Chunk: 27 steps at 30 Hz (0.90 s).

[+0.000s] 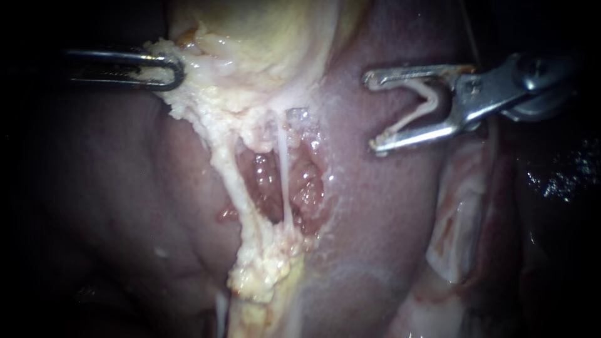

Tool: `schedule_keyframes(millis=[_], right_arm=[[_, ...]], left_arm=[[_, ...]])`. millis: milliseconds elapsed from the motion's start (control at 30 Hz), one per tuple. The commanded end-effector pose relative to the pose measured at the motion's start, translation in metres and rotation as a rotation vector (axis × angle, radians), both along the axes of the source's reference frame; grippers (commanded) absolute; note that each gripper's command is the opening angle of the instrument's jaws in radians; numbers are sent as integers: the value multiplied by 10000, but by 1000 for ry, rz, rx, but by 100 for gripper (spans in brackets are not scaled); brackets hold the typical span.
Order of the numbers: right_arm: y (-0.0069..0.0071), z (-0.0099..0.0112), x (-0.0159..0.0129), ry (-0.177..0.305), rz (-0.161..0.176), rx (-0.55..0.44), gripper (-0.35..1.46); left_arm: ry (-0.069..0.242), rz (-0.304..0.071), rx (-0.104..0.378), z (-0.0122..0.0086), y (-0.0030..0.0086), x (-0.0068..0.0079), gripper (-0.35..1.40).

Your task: Clipping first clip left tube

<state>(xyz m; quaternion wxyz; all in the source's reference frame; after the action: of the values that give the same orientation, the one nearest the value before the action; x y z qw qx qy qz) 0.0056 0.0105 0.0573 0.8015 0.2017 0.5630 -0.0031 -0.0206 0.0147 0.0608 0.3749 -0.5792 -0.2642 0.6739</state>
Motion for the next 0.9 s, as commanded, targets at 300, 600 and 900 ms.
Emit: schedule_keyframes(millis=[300,600,900], right_arm=[[-55,33,53,-9,-39,127,48],[-92,72,93,-25,-74,183,48],[-103,98,119,-34,-63,191,50]], left_arm=[[0,1,-1,0,0,0,-35],[0,0,-1,1,0,0,-35],[1,0,-1,1,-1,-1,-35]])
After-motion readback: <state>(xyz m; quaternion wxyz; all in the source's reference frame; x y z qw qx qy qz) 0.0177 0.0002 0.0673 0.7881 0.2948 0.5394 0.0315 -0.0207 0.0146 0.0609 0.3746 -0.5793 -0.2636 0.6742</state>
